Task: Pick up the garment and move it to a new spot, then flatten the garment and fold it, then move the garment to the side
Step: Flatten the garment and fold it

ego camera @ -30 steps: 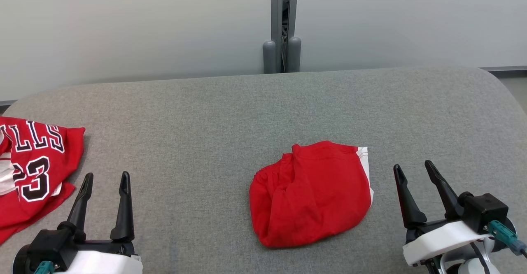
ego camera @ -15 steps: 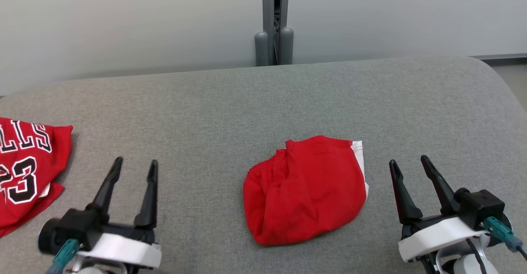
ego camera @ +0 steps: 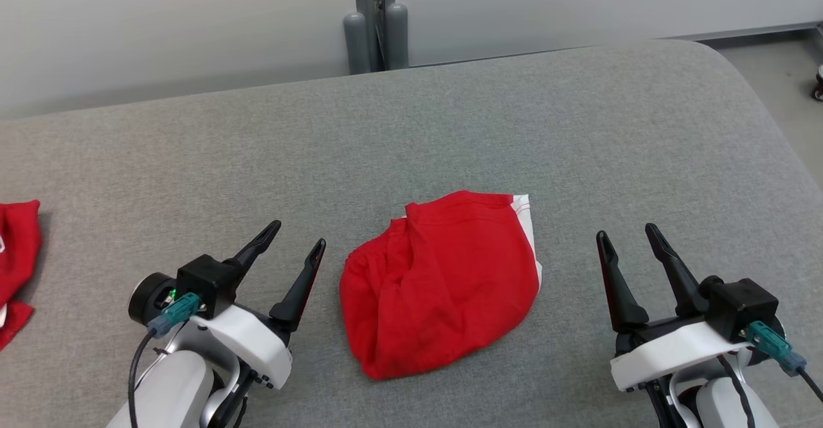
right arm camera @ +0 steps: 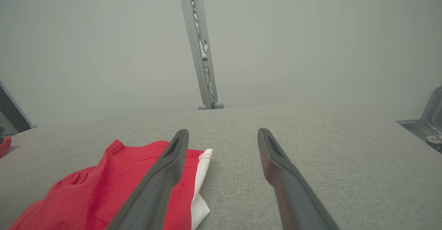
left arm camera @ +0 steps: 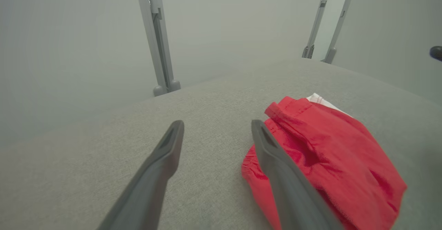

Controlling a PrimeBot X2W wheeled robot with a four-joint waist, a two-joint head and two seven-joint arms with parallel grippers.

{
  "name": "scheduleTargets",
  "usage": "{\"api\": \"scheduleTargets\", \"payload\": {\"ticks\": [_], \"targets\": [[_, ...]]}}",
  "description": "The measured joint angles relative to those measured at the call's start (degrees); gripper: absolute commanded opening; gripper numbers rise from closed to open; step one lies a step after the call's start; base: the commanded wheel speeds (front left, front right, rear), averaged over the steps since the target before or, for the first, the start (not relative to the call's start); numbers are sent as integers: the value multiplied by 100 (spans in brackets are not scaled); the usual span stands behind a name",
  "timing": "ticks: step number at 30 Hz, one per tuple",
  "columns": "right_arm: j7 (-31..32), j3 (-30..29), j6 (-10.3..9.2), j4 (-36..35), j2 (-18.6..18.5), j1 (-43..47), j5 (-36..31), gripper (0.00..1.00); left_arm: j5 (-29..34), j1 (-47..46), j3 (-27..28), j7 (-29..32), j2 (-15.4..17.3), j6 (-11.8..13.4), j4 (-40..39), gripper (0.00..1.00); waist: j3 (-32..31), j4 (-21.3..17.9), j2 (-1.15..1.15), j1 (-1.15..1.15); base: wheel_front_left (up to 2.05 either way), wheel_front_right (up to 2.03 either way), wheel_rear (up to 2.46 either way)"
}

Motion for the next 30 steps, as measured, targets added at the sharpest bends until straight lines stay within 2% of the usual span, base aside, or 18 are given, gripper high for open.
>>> {"api": "scheduleTargets", "payload": {"ticks": [5, 13, 25, 26, 27, 28, 29, 30], "targets": [[-35, 49, 0, 62, 11, -101, 15, 100, -609, -542, -821, 26, 155, 0, 590, 100, 170, -215, 0, 0, 0, 0, 0], [-111, 99, 0, 183, 24, -203, 38, 100, -1218, -1260, -2064, 46, 352, 0, 1389, 100, 310, -527, 0, 0, 0, 0, 0], [-159, 148, 0, 256, 30, -253, 65, 100, -2170, -1880, -3386, 142, 316, 0, 2198, 100, 349, -712, 0, 0, 0, 0, 0], [-164, 153, 0, 259, 30, -258, 65, 100, -2238, -1908, -3465, 140, 302, 0, 2253, 91, 350, -719, 0, 0, 0, 0, 0], [-166, 158, 0, 261, 31, -266, 65, 100, -2323, -1937, -3542, 142, 292, 0, 2297, 49, 350, -725, 0, 0, 0, 0, 0], [-169, 163, 0, 263, 31, -270, 65, 100, -2392, -1974, -3623, 137, 283, 0, 2332, 30, 347, -728, 0, 0, 0, 0, 0], [-170, 157, 0, 264, 31, -270, 65, 100, -2454, -2010, -3682, 94, 274, 0, 2352, 0, 344, -727, 0, 0, 0, 0, 0], [-170, 154, 0, 265, 31, -269, 64, 100, -2529, -2046, -3738, 64, 266, 0, 2373, 0, 340, -723, 0, 0, 0, 0, 0]]}}
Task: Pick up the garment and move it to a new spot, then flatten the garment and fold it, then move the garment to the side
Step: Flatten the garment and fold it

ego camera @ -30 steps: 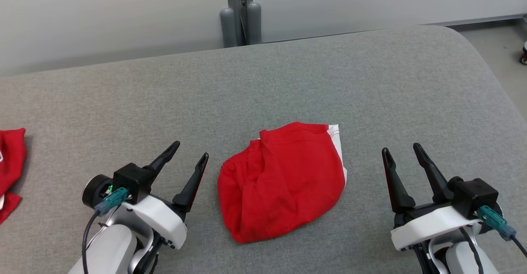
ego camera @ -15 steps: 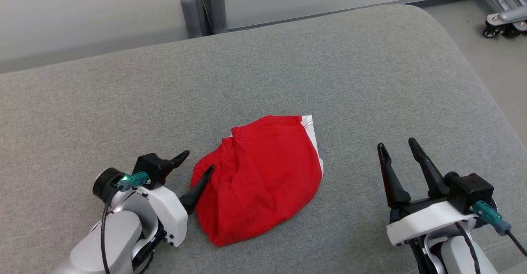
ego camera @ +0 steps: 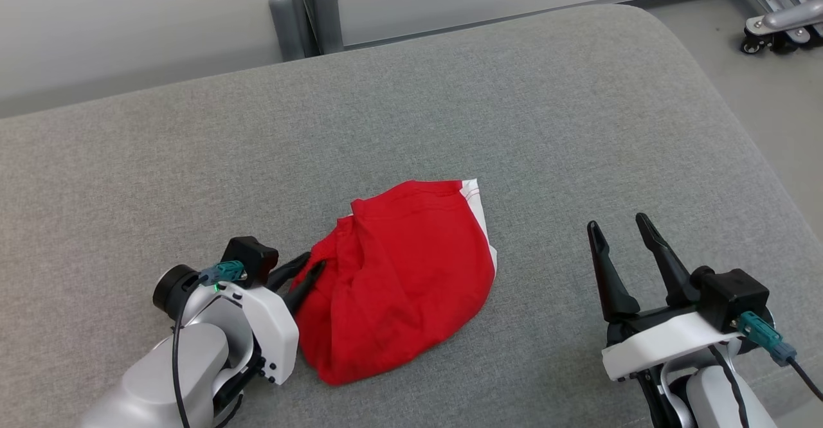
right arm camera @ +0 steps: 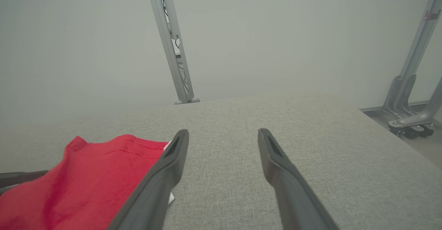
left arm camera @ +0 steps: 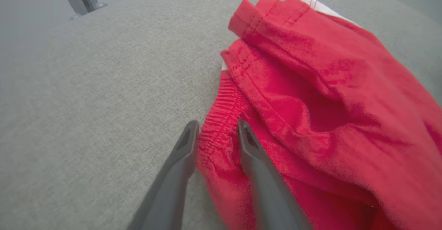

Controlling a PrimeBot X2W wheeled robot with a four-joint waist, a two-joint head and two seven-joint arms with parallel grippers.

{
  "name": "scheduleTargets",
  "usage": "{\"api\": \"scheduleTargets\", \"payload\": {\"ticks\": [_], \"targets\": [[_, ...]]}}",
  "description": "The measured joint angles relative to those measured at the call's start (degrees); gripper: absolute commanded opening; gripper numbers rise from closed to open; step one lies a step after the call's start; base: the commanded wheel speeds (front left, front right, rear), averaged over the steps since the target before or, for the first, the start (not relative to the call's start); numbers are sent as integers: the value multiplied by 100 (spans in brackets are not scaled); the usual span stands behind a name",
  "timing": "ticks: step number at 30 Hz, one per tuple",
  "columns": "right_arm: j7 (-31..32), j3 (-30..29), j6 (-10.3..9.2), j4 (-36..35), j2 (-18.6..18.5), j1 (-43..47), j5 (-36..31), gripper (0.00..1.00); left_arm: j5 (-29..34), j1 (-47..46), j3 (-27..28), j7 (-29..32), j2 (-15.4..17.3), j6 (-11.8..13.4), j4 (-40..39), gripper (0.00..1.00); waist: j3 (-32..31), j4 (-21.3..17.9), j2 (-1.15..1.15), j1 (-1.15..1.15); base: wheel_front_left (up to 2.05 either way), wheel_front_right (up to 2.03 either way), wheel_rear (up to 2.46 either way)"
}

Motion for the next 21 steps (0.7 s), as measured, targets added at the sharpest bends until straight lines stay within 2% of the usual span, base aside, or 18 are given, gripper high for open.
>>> {"api": "scheduleTargets", "payload": {"ticks": [5, 10, 12, 14, 21], "targets": [[-2, -38, 0, 23, 0, 1, -3, 100, -205, -99, -316, -148, -33, -1, 94, 0, -50, 79, 0, 0, 0, 0, 0], [-5, -40, 0, 22, 2, 19, -35, 100, -277, -311, -242, -325, -36, -1, 155, 0, -151, 254, 0, 0, 0, 0, 0], [-7, -58, 0, 16, 3, 50, -43, 100, -211, -385, 29, -334, -25, 1, 115, 0, -200, 354, 0, 0, 0, 0, 0], [-9, -58, 0, 4, 3, 66, -52, 100, 155, -469, 699, -353, 80, 223, -334, 0, -276, 536, 0, 0, 0, 0, 0], [-19, -29, 0, -9, 7, 157, -63, 100, 900, 155, 1922, -352, 388, 739, -1288, 0, -475, 1002, 0, 0, 0, 0, 0]]}}
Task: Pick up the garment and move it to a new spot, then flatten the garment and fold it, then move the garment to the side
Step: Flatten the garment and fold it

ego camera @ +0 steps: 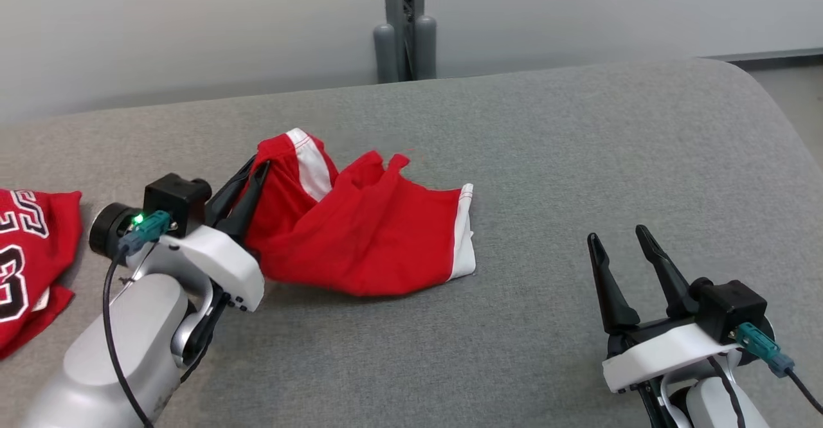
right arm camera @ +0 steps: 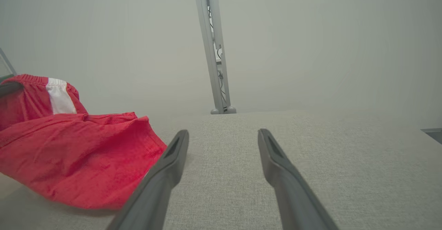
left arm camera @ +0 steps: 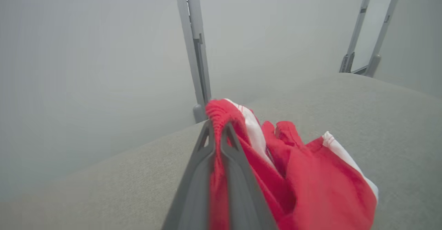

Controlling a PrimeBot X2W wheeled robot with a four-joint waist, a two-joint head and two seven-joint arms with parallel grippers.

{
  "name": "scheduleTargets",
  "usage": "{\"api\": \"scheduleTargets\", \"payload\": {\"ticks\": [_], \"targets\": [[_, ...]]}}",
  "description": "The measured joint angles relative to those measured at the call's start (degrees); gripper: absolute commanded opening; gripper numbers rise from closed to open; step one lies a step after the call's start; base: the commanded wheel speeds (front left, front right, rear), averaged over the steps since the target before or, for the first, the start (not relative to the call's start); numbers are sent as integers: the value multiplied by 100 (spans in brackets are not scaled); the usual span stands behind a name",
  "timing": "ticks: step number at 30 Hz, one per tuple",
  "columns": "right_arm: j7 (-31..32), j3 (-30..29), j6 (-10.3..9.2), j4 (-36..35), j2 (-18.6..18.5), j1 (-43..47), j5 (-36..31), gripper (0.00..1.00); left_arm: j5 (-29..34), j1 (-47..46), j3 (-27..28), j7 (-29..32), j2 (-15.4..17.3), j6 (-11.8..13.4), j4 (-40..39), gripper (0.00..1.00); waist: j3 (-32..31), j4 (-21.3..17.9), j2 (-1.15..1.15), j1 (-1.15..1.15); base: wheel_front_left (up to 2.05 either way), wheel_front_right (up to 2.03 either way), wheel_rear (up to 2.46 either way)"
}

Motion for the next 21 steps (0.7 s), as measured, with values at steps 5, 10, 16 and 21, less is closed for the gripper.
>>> {"api": "scheduleTargets", "payload": {"ticks": [5, 10, 16, 21], "targets": [[-7, -4, 0, 5, -1, 46, 4, 100, 222, 610, 504, 0, -12, 209, -443, 0, -127, 226, 0, 0, 0, 0, 0], [-15, 0, 0, 0, -2, 111, 9, 100, 423, 1457, 1061, -1, -170, 444, -891, 0, -214, 451, 0, 0, 0, 0, 0], [-19, 21, 0, 22, -1, 118, 9, 100, 594, 2241, 1730, 0, -504, 557, -1035, 0, -259, 585, 0, 0, 0, 0, 0], [-24, 55, 0, 57, -2, 116, 12, 100, 705, 2573, 2015, 0, -760, 403, -661, 0, -291, 612, 0, 0, 0, 0, 0]]}}
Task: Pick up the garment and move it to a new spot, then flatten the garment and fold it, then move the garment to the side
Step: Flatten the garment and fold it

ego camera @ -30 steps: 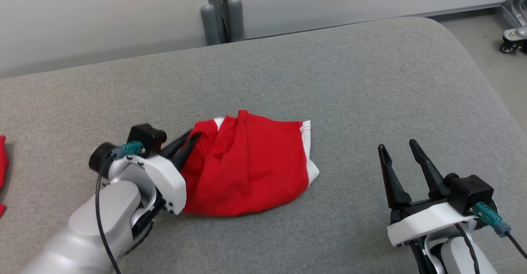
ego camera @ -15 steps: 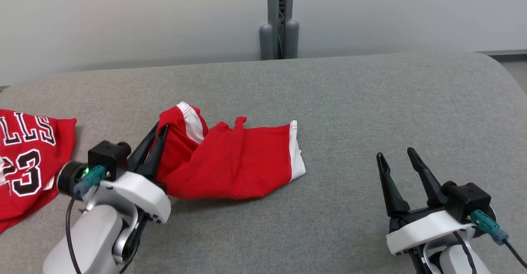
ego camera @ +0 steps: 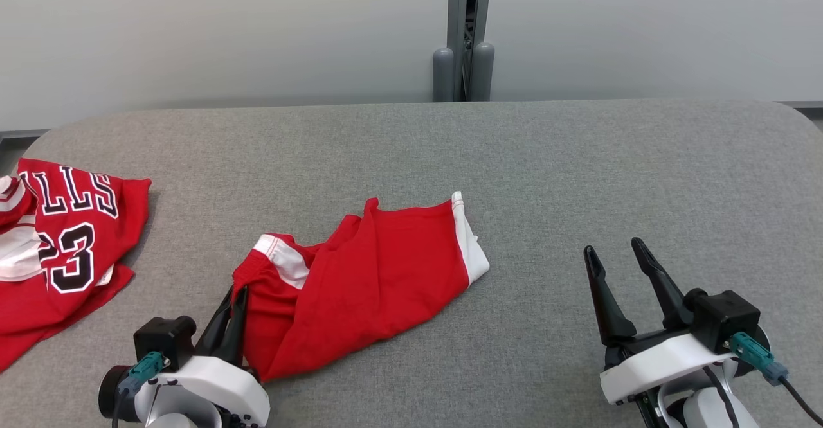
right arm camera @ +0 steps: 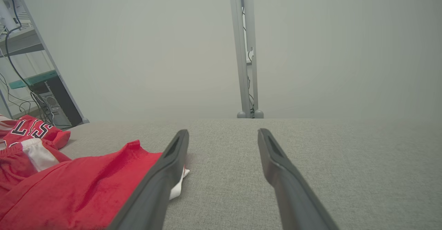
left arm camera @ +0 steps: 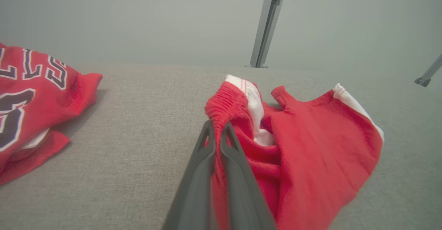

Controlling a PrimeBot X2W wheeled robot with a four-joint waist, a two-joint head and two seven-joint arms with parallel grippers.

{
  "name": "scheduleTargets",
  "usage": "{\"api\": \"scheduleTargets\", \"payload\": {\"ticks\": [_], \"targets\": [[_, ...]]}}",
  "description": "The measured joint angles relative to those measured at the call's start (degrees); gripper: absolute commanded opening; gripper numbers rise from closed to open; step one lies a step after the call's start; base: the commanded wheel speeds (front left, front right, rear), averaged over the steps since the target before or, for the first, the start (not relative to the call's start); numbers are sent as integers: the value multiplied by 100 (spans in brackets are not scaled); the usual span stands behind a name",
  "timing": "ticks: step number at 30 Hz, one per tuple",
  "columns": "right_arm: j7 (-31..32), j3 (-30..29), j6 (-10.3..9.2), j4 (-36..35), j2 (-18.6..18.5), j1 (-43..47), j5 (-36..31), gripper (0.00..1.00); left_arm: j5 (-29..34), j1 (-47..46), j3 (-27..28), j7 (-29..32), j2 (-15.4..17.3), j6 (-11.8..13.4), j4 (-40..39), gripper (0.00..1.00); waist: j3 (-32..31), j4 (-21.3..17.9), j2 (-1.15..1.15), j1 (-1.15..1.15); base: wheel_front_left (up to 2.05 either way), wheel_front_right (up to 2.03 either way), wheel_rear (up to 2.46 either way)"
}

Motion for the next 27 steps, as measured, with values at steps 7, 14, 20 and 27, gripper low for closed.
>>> {"api": "scheduleTargets", "payload": {"ticks": [7, 14, 20, 27], "targets": [[91, 65, 0, 40, -15, -1, 51, 100, 286, 73, 519, 0, -264, -143, 478, 0, -6, -28, 0, 0, 0, 0, 0], [94, 81, 0, 64, -40, -5, 68, 100, 539, 194, 992, -7, -541, -294, 814, 0, 3, -40, 0, 0, 0, 0, 0], [94, 63, 0, 75, -58, -9, 67, 100, 771, 313, 1373, -7, -717, -331, 1016, 0, -37, 36, 0, 0, 0, 0, 0], [102, 54, 0, 71, -58, 2, 64, 100, 1015, 362, 1547, -7, -918, -554, 1104, 100, -111, 198, 0, 0, 0, 0, 0]]}}
